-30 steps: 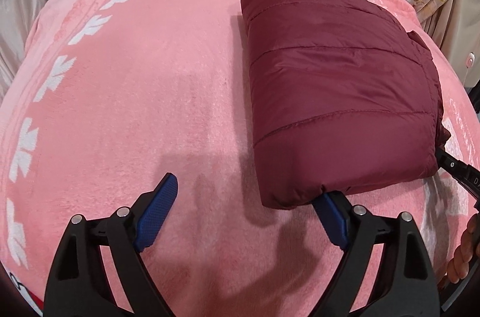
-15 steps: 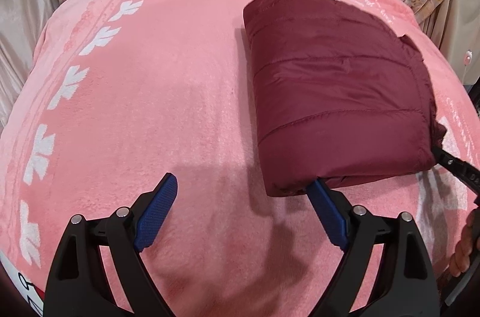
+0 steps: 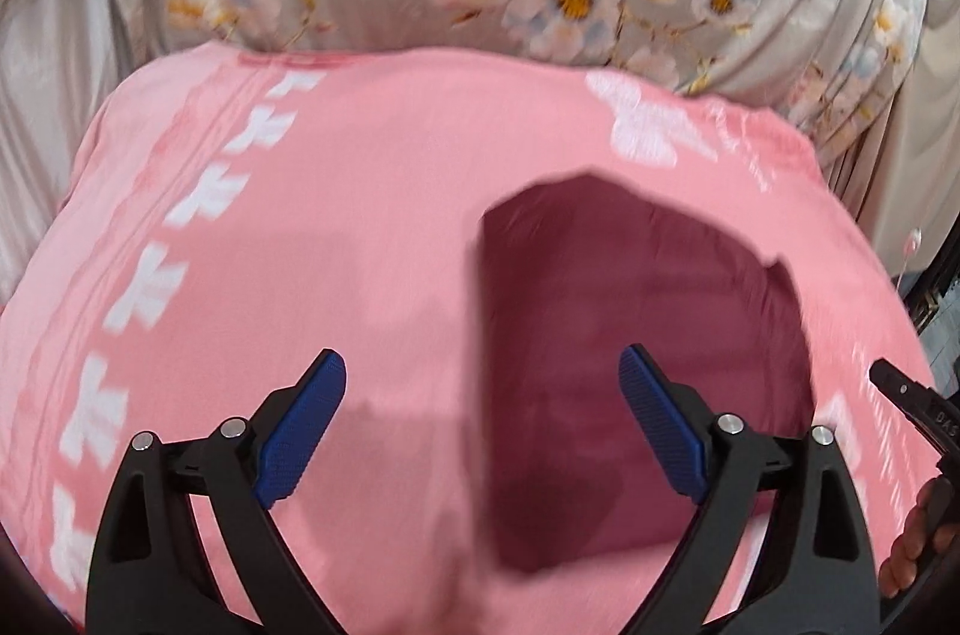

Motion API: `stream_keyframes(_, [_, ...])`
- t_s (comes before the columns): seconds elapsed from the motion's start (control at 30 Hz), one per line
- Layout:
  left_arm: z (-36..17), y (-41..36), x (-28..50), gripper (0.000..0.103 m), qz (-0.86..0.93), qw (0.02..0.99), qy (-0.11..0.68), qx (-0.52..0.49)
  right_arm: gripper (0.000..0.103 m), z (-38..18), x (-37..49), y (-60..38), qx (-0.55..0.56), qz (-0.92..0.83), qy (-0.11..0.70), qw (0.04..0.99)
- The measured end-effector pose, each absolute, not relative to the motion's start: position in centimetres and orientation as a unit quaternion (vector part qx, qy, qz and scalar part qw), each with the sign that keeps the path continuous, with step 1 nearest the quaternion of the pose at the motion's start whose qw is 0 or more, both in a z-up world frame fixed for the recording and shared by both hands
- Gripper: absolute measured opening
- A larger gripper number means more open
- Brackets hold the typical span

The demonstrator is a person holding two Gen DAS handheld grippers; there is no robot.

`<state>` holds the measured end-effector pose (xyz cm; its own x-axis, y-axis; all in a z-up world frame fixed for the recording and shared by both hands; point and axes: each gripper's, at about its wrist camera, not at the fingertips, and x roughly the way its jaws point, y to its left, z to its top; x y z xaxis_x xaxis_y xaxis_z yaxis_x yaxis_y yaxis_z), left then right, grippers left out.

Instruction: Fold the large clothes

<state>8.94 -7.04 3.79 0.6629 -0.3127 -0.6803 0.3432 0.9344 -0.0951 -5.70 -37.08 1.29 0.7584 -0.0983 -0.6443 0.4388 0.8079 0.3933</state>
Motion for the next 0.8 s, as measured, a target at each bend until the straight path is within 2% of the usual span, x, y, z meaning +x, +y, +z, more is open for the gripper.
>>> stream_keyframes(0.27, [3.3, -13.1, 13.4, 0.09, -0.166, 0.91, 0.378, 0.029, 0.04, -0.4, 3.9, -38.3, 0.297, -0.155, 0.34, 0.879])
stream_keyframes(0.33, [2.3, -13.6, 14.1, 0.09, -0.163, 0.906, 0.39, 0.029, 0.025, -1.7, 5.4, -38.5, 0.295, -0.156, 0.358, 0.872])
stream_keyframes(0.37, [1.7, -13.8, 14.4, 0.09, -0.163, 0.902, 0.398, 0.027, 0.004, -2.3, 6.3, -38.2, 0.29, -0.142, 0.374, 0.87])
stream_keyframes(0.53, [-1.7, -15.4, 15.7, 0.09, -0.151, 0.892, 0.424, 0.047, 0.002, -1.9, 5.4, -38.1, 0.265, -0.179, 0.331, 0.888])
stream_keyframes(0.67, [-3.7, -15.4, 16.1, 0.092, -0.155, 0.886, 0.436, 0.036, 0.003, -4.7, 7.5, -37.6, 0.211, -0.168, 0.383, 0.883])
stream_keyframes(0.8, [-4.4, -15.7, 16.3, 0.096, -0.153, 0.889, 0.429, 0.039, 0.003, -6.3, 8.5, -37.1, 0.177, -0.175, 0.392, 0.886])
